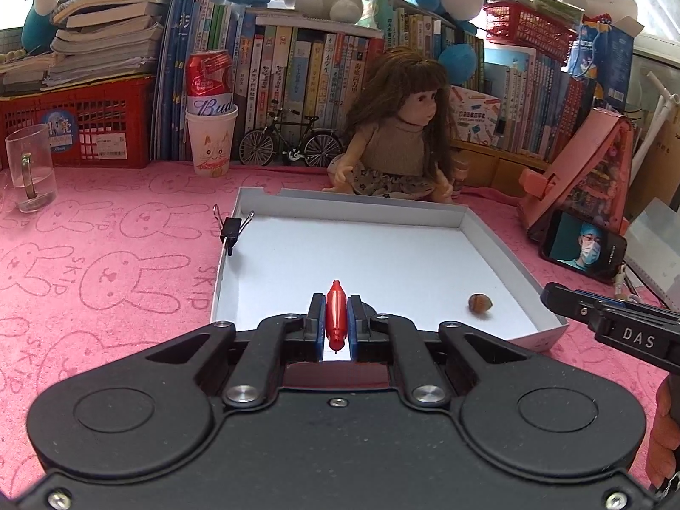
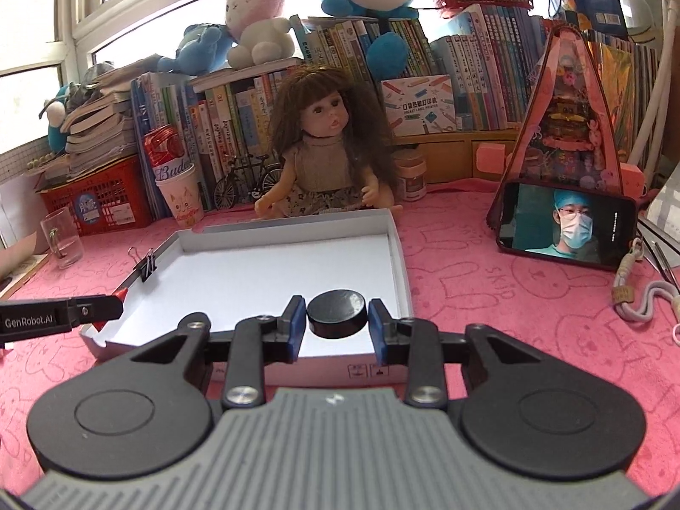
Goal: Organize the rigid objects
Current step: 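Carry the red marker in the left tool and puck in the right tool into the tray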
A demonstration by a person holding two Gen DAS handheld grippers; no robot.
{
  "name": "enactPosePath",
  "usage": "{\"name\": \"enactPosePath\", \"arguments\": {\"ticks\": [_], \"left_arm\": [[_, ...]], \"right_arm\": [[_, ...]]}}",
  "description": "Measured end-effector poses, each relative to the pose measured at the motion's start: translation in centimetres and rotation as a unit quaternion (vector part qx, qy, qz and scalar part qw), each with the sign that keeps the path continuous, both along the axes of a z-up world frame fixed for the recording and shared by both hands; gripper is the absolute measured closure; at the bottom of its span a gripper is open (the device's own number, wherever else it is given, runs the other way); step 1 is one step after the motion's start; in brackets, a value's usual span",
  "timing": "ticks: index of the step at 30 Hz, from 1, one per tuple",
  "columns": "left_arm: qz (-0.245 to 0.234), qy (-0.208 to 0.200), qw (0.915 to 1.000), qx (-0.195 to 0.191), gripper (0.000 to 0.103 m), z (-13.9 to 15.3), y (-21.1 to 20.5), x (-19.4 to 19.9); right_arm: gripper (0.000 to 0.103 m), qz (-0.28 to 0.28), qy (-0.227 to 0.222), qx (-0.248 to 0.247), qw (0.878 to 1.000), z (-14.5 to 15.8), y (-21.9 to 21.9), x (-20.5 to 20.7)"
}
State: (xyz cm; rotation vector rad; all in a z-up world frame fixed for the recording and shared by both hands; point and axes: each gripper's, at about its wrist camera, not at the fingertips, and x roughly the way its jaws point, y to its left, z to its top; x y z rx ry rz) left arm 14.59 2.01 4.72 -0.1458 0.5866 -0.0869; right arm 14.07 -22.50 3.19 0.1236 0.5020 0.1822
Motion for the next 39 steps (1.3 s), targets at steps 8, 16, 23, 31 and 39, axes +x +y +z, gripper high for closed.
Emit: {"name": "enactPosePath", "arguments": {"ticks": [8,16,23,31,39], "left_arm": [[0.009,0.015,0.9998,0.007,0.093,-1.4,0.4,1.8],[0.015,0.025,0.9996,0.002,0.093,-2.3,0.6,3.3],[0.018,0.036,0.9992,0.005,0.093,-3.0,0.7,4.6],[0.018,0.045,0.9988,0.007,0.093,-3.4,0.3,5.6],[0.015,0.053,0.9984,0.008,0.093,-3.9,0.1,6.1]], "right_arm": [[0.066,-0.010,0.009,-0.005,1.000,-0.8,-0.2,1.0],[0.066,-0.013,0.019,-0.029,0.999,-1.5,0.4,2.7],[0.066,-0.010,0.035,-0.035,0.999,-2.3,0.6,4.0],[0.065,-0.009,0.047,-0.045,0.998,-2.8,1.3,5.4],[0.066,-0.008,0.057,-0.047,0.997,-3.2,1.4,6.3]]}}
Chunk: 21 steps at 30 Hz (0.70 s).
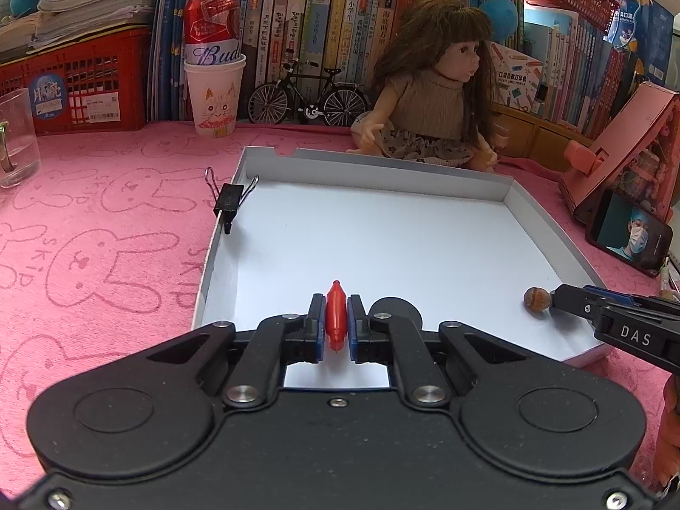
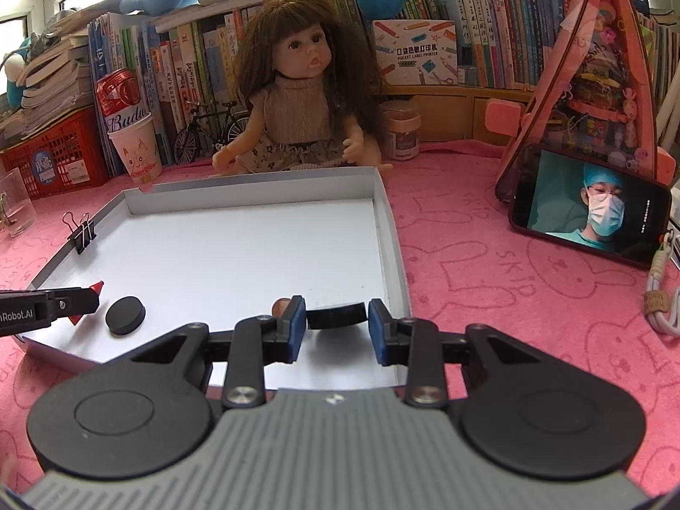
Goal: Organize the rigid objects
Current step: 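Carry the red marker in the left tool and puck in the right tool into the tray, then open the left tool on the red marker while the right tool releases the puck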
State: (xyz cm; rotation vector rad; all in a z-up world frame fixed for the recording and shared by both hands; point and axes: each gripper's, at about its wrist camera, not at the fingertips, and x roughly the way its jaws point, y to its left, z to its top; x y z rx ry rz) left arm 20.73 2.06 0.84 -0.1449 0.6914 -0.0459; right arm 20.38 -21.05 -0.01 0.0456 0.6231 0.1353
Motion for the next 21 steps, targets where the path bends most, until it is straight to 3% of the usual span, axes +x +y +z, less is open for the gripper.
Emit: {"name": "enactPosePath", "arguments": {"ticks": [11,12,13,14,15,17,21], "left_arm": [[-0.006,0.001,1.0000,0.000,0.088,-0.1,-0.2,0.0],[-0.006,0.000,1.0000,0.000,0.086,0.0,-0.1,-0.1],[-0.006,-0.001,1.0000,-0.001,0.083,0.1,-0.1,-0.1],[-0.006,-0.003,1.0000,-0.001,0.077,0.2,-0.1,-0.2],[-0.005,-0.006,1.0000,0.000,0.068,0.3,-0.1,-0.4],[-0.005,-0.013,0.9999,0.000,0.060,0.6,-0.2,-0.7],[-0.011,-0.017,0.9998,-0.006,0.051,1.3,-0.3,-1.3]], "right_arm": [[0.061,0.002,0.001,0.008,1.000,0.0,0.0,0.0],[0.059,0.002,0.000,0.009,1.000,0.0,0.0,0.0],[0.049,0.002,-0.001,0.010,1.000,0.1,0.0,-0.1],[0.047,0.003,-0.001,0.011,1.000,0.2,0.0,-0.2],[0.046,0.005,-0.002,0.012,1.000,0.3,0.0,-0.3],[0.040,0.006,-0.004,0.011,1.000,0.5,0.0,-0.5],[0.035,0.011,-0.010,0.013,1.000,1.0,0.1,-1.0]]}}
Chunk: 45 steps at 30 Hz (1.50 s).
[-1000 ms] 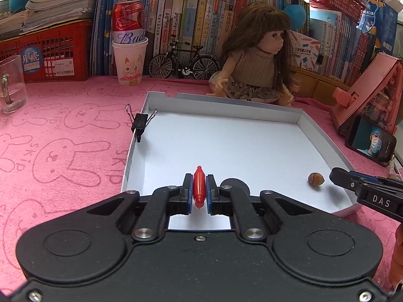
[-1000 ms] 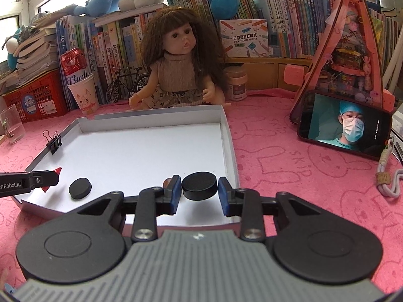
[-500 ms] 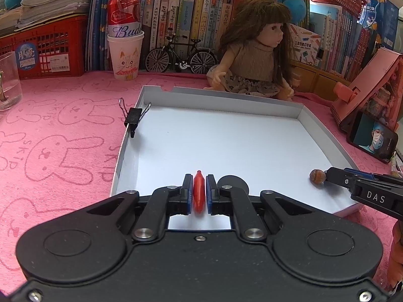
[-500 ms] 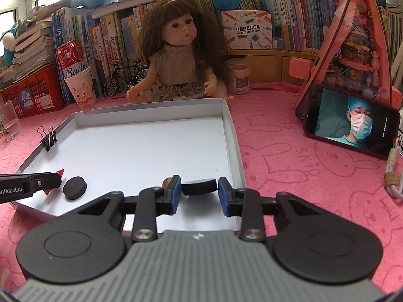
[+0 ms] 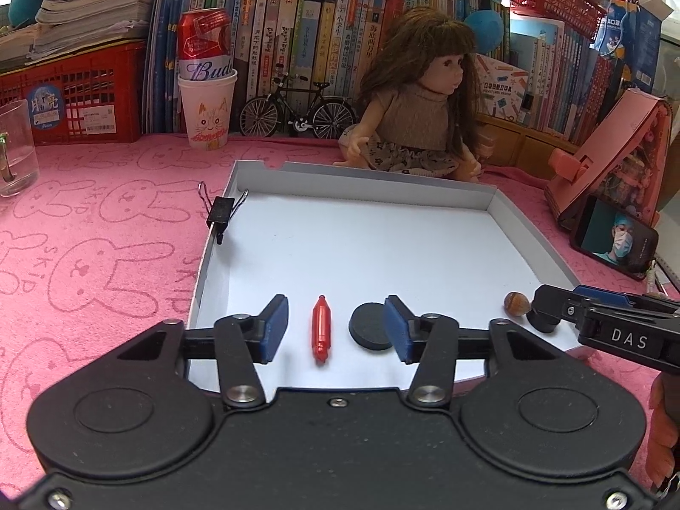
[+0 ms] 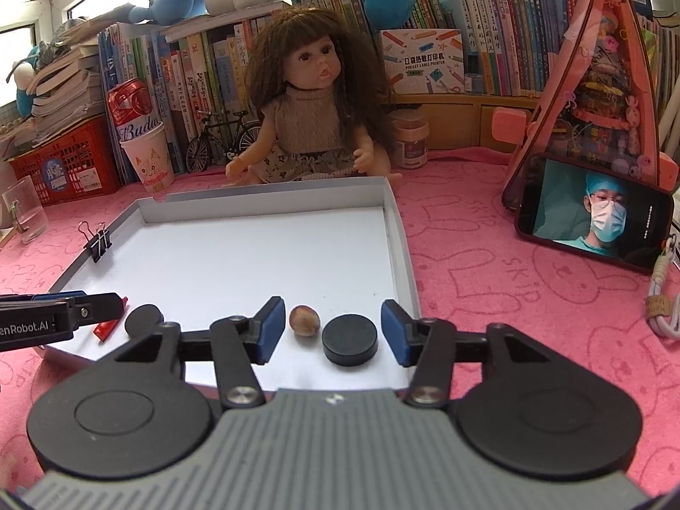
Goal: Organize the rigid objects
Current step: 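Open the left tool on the red marker while the right tool releases the puck, then lift both open tools out of the tray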
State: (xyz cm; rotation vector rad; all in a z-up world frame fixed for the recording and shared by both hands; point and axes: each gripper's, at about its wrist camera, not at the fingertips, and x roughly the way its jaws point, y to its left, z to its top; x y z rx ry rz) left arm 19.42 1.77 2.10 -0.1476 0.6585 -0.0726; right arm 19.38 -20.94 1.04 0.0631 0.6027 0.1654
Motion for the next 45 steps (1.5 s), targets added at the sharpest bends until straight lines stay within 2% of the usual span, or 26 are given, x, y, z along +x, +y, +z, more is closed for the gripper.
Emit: {"name": "enactPosePath", "arguments": {"ticks": [8,12,26,37,45], "left_arm": [[-0.017,-0.021,0.9996,-0.008,0.035,1.5,-0.2,-2.2],[-0.025,-0.032,0.9991,-0.012,0.027,2.3,-0.4,-3.8],[-0.051,-0.046,0.9976,-0.010,0.025,2.1,-1.2,-9.9],[-0.069,-0.043,0.9967,-0.008,0.025,1.0,-1.7,-13.4],[-0.082,-0.043,0.9957,0.007,0.025,0.0,-2.0,-15.5]], "right_arm": [[0.018,0.015,-0.022,0.008,1.000,1.5,0.0,-1.9],[0.016,0.023,-0.030,0.011,0.999,2.1,-0.2,-3.0],[0.012,0.031,-0.048,0.005,0.998,2.1,-1.0,-8.3],[0.009,0.033,-0.062,-0.018,0.997,0.8,-1.4,-12.1],[0.008,0.039,-0.061,-0.031,0.997,-0.3,-1.3,-14.1]]}}
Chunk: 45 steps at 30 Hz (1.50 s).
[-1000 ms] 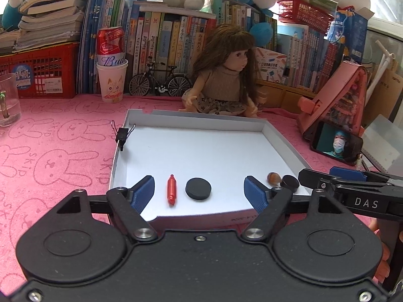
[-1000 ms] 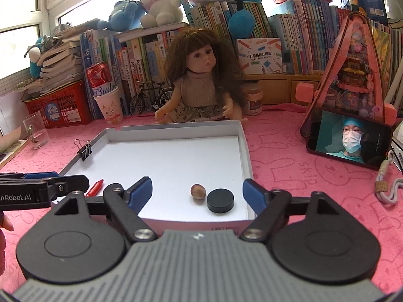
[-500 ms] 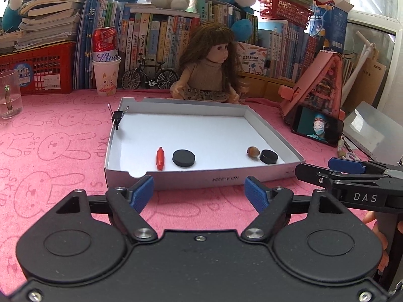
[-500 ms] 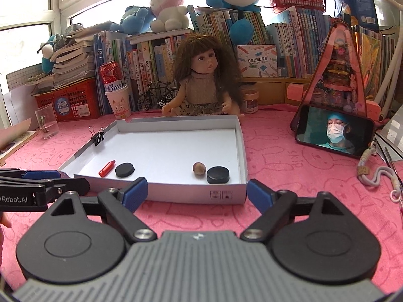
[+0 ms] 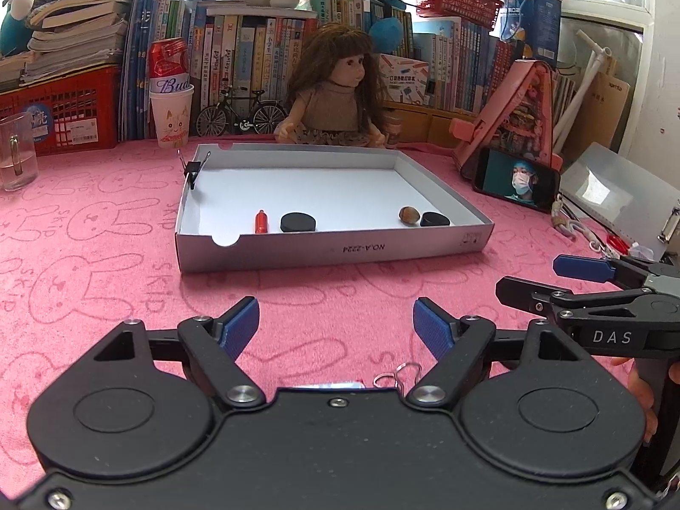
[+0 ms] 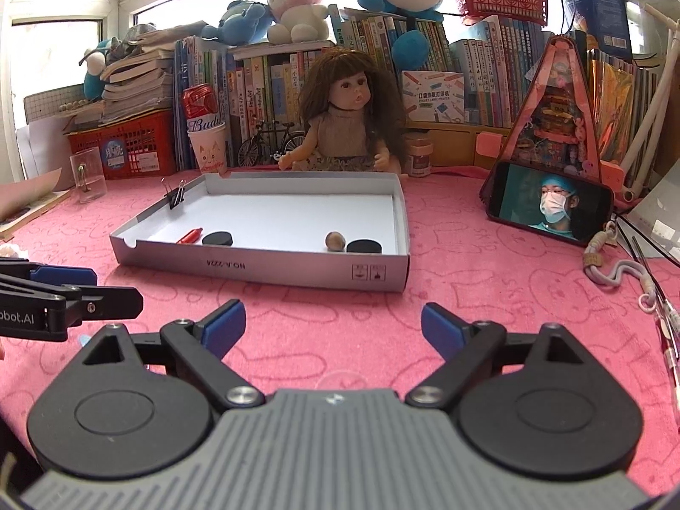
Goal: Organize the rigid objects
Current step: 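Lift both open tools out of the tray, then move the left tool toward the blue clip while the right tool approaches a hazelnut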
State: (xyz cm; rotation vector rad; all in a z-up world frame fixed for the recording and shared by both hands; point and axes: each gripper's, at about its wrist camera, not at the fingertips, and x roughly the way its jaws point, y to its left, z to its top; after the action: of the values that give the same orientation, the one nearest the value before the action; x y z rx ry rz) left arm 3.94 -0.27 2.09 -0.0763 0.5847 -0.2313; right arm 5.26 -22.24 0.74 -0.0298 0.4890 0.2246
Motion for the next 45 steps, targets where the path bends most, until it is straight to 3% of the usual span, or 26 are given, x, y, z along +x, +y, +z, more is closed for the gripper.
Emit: {"name": "enactPosePath", "arguments": {"ticks": [19,30,34,41,45], "left_arm": [[0.000,0.017,0.9999,0.004,0.030,-1.3,1.1,-3.2],[0.007,0.024,0.9997,-0.005,0.049,-1.6,1.4,-3.4],[0.013,0.020,0.9997,-0.003,0.053,-1.6,1.3,-3.4],[0.009,0.024,0.9996,-0.011,0.056,-1.7,1.2,-3.3],[0.015,0.028,0.9994,-0.010,0.056,-1.8,1.1,-3.0]], "right_arm": [[0.006,-0.004,0.016,-0.016,1.000,-1.7,-1.7,-3.5],[0.008,0.022,0.008,-0.024,0.999,-2.3,-1.9,-4.4],[0.015,0.026,0.009,-0.026,0.999,-2.4,-2.2,-4.5],[0.040,0.039,0.014,-0.025,0.999,-2.6,-2.2,-4.7],[0.048,0.046,0.013,-0.025,0.999,-2.6,-1.9,-4.7]]}}
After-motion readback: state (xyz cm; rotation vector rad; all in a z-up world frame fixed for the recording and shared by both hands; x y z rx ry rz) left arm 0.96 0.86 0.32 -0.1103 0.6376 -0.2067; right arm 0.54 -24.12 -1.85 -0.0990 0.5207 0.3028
